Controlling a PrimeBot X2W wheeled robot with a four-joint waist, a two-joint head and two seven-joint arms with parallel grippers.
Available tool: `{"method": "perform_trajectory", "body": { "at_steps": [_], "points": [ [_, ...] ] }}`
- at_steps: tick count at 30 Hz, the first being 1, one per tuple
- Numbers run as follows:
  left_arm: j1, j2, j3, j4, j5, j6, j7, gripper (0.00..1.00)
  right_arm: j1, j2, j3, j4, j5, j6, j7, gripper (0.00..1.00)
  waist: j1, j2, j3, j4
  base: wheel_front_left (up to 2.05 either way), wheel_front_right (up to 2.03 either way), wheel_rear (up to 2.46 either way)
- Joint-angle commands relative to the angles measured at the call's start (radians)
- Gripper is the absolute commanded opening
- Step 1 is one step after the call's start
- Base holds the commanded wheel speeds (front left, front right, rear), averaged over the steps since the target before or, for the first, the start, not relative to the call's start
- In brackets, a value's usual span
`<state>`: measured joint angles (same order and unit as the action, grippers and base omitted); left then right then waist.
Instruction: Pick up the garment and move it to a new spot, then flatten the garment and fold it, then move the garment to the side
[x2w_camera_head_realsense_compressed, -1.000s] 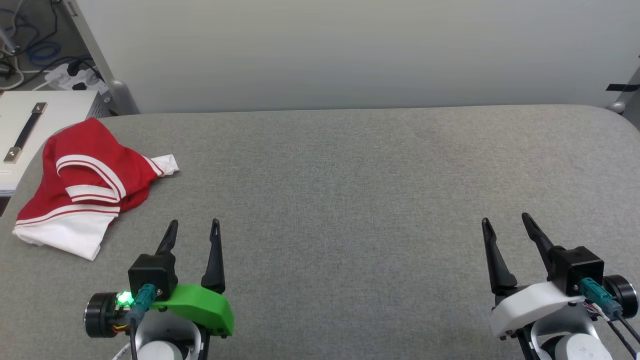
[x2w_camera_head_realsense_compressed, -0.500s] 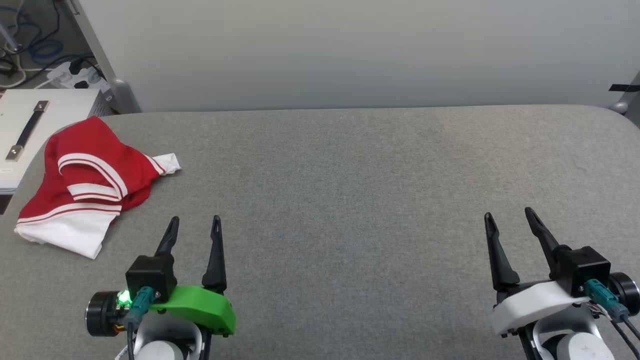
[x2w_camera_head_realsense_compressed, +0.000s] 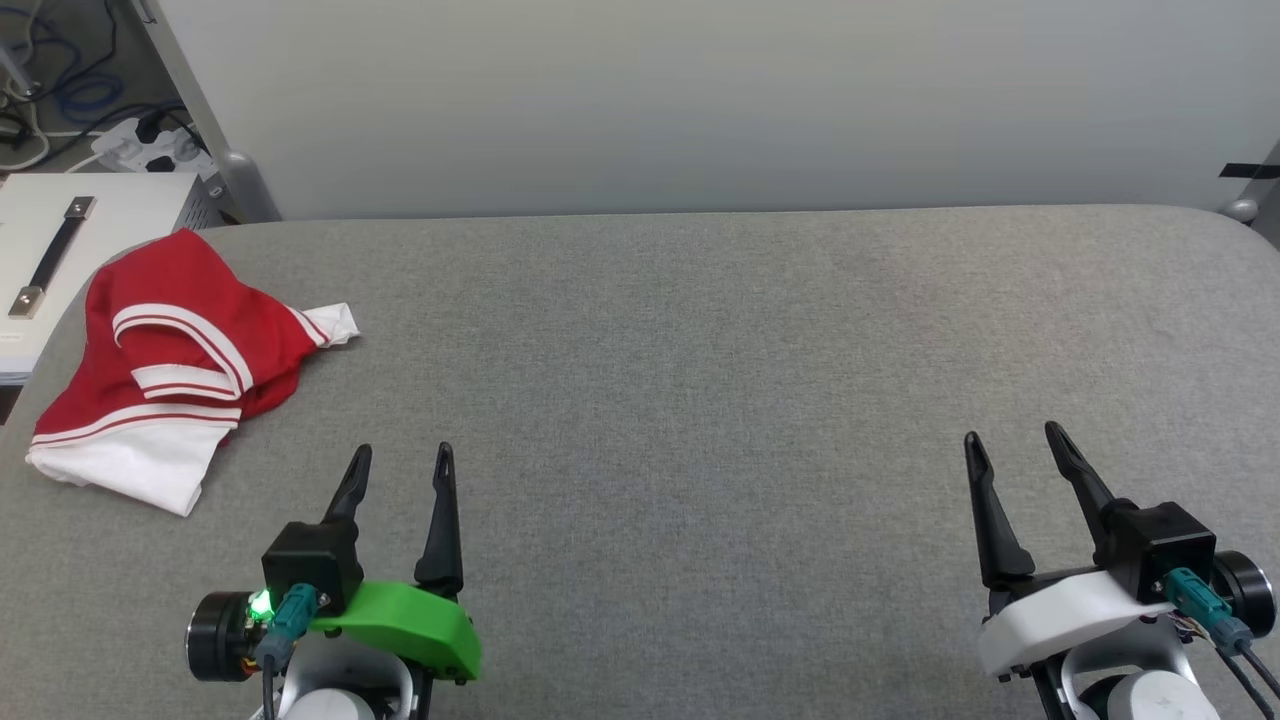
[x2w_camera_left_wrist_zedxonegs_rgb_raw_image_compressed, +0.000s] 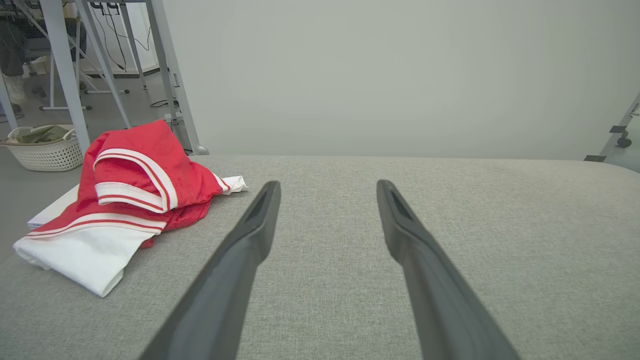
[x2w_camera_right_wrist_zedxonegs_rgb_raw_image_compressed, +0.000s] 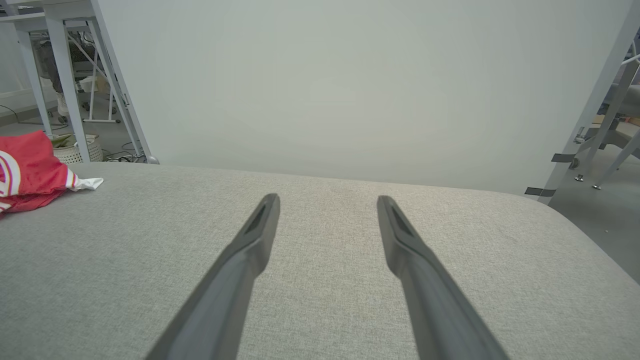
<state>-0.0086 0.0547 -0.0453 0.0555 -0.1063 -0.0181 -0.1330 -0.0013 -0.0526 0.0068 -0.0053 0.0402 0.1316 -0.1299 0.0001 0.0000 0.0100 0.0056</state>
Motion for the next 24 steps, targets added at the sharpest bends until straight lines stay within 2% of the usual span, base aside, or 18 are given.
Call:
{"method": "perform_trajectory", "body": {
  "at_steps": [1, 12, 24],
  "points": [
    [0.024, -0.002, -0.002, 0.004, -0.008, -0.004, -0.01, 1.0, 0.009, 0.001, 0.003, 0.003, 0.007, -0.001, -0.015, 1.0, -0.0001, 0.0, 0.001, 0.0, 0.0, 0.0, 0.0],
    [0.014, -0.003, -0.01, 0.009, -0.025, -0.005, -0.033, 1.0, 0.005, 0.002, 0.013, 0.005, 0.01, -0.001, -0.037, 1.0, -0.0001, 0.0, 0.026, 0.025, 0.0, 0.0, 0.0],
    [0.013, -0.003, -0.014, 0.027, -0.038, -0.005, -0.058, 1.0, 0.009, 0.002, 0.067, 0.018, 0.002, -0.001, -0.062, 1.0, -0.0001, 0.0, 0.026, 0.15, 0.0, 0.0, 0.0]
  ]
}}
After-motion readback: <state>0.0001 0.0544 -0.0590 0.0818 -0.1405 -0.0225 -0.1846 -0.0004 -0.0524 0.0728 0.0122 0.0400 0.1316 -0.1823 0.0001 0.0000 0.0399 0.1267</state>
